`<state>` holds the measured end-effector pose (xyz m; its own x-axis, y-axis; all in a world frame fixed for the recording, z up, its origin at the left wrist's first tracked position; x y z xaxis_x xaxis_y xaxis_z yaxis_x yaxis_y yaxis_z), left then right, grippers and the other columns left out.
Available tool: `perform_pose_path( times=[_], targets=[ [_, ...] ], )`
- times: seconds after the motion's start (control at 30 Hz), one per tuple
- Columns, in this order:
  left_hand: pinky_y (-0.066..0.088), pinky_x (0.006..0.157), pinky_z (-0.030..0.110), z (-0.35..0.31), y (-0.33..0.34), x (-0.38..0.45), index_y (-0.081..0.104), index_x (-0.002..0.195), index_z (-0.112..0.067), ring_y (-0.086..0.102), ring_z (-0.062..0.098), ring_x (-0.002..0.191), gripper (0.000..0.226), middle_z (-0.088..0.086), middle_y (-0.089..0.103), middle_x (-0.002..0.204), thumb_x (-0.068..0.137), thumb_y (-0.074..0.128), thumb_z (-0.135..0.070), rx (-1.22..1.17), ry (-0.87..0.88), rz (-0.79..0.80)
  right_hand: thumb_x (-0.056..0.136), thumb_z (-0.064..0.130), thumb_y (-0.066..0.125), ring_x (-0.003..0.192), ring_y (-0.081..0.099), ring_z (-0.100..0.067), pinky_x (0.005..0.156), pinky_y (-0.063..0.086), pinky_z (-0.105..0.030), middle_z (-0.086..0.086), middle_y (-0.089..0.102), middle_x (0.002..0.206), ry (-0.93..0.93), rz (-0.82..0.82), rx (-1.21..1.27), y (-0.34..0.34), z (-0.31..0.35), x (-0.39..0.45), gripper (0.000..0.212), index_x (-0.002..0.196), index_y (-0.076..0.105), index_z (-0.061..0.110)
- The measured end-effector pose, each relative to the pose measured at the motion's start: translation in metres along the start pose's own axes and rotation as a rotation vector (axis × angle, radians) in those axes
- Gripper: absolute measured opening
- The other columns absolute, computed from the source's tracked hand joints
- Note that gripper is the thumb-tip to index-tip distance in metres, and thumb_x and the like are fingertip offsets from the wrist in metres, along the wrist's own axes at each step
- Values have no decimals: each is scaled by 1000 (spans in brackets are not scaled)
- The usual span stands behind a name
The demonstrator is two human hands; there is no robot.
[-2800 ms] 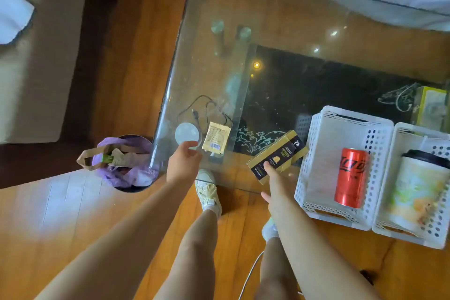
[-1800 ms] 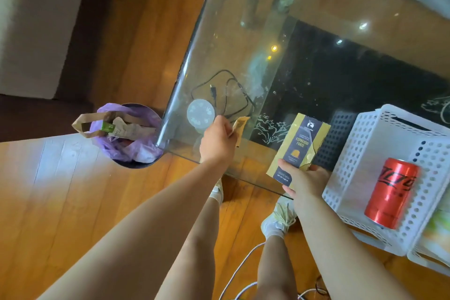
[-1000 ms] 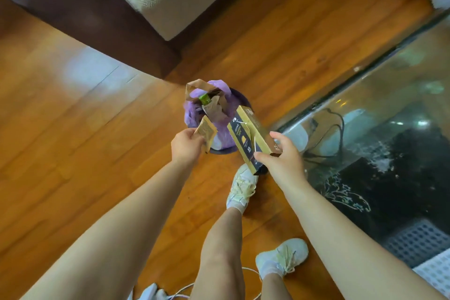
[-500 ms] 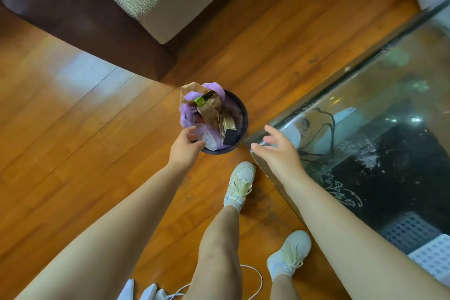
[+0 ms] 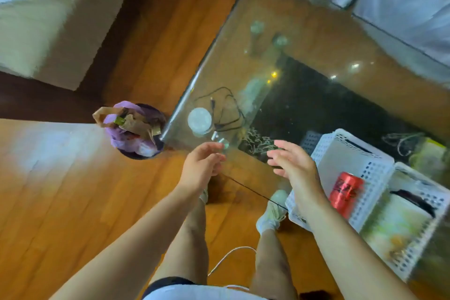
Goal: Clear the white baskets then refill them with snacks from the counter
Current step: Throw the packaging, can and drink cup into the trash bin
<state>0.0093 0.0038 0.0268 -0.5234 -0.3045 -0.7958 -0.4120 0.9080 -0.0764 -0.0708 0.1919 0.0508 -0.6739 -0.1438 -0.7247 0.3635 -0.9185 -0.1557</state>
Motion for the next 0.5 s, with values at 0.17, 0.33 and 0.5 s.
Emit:
perform_pose_path(
  times=[0.17,0.33,0.5],
  targets=[
    [45,64,24,-1,124,-38,62,87,-27,57,7,61,31,-4,65,75,90,46,-1,87,28,127,88,7,57,77,68,-8,68,50,-22,6,71,86,40,-212,185,-117,-43,-40,21,91,64,27],
    [46,58,18,15,224,-60,62,93,-21,58,10,64,28,-2,65,77,88,46,1,230,56,293,86,5,58,85,64,-16,72,49,-26,-4,69,97,96,-386,312,-213,-95,-65,22,92,65,25],
    [45,70,23,47,290,-55,52,117,-20,58,17,89,33,2,61,101,87,55,-6,415,40,322,84,2,61,96,57,-18,82,47,-33,-6,58,110,178,-607,303,-285,-156,-68,40,121,51,15]
  ],
)
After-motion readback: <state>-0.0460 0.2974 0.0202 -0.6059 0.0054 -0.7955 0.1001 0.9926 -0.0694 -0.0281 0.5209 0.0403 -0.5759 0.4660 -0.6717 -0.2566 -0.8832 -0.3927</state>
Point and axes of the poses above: each hand's wrist, its own x-axis towards the middle knuckle, its own y-axis out of the palm, z = x × y, the point moved 5 cm from there along x, towards the middle knuckle
